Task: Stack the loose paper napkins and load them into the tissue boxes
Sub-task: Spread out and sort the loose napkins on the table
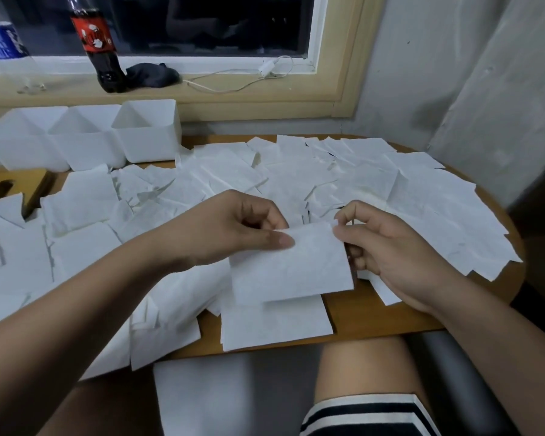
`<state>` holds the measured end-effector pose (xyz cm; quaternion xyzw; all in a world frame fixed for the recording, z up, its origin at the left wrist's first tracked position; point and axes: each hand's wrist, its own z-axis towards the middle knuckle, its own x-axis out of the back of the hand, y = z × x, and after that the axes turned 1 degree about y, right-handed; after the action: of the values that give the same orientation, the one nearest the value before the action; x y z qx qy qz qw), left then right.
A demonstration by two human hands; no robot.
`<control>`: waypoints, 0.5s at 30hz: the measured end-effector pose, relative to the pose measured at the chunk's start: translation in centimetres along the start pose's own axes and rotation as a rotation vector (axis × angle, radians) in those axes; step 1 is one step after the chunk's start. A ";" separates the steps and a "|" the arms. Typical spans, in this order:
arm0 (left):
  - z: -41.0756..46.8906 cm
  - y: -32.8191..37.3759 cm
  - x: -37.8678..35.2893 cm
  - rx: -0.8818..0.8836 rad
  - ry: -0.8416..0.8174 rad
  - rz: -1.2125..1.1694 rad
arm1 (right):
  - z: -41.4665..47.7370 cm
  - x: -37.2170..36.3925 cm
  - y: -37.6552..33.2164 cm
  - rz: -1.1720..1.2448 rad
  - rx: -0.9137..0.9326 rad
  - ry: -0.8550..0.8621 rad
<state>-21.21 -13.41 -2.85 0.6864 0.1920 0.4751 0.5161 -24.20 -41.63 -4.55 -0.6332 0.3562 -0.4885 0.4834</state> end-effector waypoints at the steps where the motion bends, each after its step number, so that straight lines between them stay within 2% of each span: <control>1: -0.6 0.0 0.0 0.025 0.004 0.002 | -0.2 -0.2 0.2 0.027 -0.011 -0.006; 4: -2.2 -0.5 -0.4 0.105 0.005 0.004 | -1.2 -1.2 0.9 0.060 -0.033 -0.072; 7: -3.4 -1.3 -1.3 0.181 -0.011 0.038 | -2.5 -2.3 1.6 -0.039 -0.060 -0.122; 15: -4.8 -3.9 -3.1 0.216 0.041 0.322 | -4.0 -4.2 2.8 -0.293 -0.085 -0.027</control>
<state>-25.91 -11.70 -7.63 0.7499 0.1398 0.5420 0.3527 -29.13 -39.55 -8.21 -0.7048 0.2735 -0.5298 0.3845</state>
